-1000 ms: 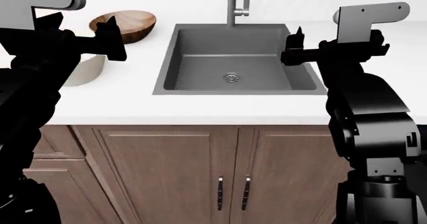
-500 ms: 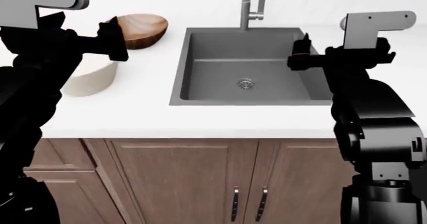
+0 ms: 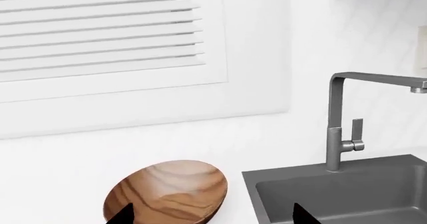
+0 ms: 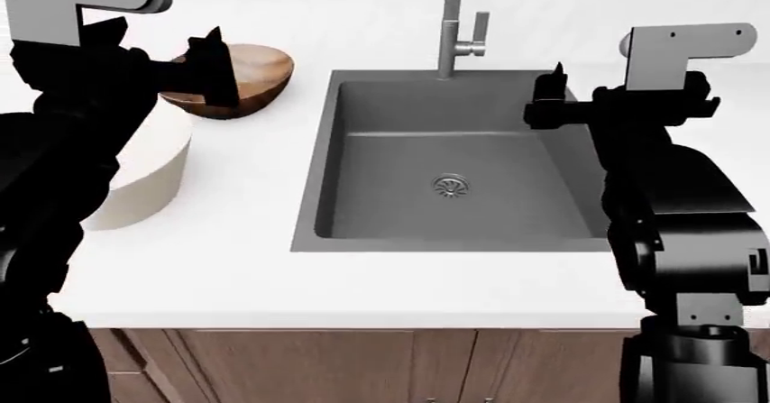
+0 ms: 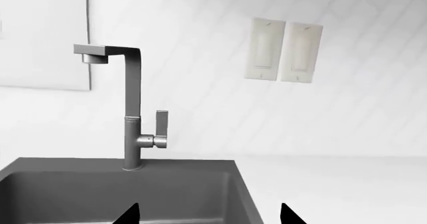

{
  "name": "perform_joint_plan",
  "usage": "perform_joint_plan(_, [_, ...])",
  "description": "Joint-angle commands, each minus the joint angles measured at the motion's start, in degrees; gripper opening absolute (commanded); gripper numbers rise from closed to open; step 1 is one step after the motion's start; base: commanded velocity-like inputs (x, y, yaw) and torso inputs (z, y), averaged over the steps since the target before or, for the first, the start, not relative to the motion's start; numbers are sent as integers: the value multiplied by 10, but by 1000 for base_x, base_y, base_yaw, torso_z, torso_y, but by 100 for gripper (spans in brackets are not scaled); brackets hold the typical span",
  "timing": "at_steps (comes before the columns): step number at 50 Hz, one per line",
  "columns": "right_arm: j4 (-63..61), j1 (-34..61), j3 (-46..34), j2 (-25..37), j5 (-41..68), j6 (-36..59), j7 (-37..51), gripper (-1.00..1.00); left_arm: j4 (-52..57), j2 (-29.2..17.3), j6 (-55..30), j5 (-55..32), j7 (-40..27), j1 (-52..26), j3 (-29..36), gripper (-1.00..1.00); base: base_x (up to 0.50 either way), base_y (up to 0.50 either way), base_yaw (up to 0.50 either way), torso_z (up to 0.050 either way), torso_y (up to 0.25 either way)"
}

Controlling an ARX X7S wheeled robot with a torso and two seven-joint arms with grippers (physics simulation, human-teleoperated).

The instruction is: Stack the bowls in the sink.

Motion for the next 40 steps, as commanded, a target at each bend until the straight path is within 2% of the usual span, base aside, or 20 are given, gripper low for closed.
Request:
perform_joint_plan(1, [-1, 0, -2, 2, 1, 3, 2, 100, -4, 1, 3, -2, -1, -3, 4, 100, 383, 0, 0, 0, 0])
perform_joint_plan(18, [-3, 1, -12, 2, 4, 5, 0, 100, 2, -4, -4, -6, -4, -7, 2, 100, 385, 18, 0, 0, 1])
perform_joint_plan(40, [-3, -4, -9, 6, 8, 2, 7, 100, 0, -6, 1, -9, -6, -2, 5, 100, 351, 143, 0, 0, 1])
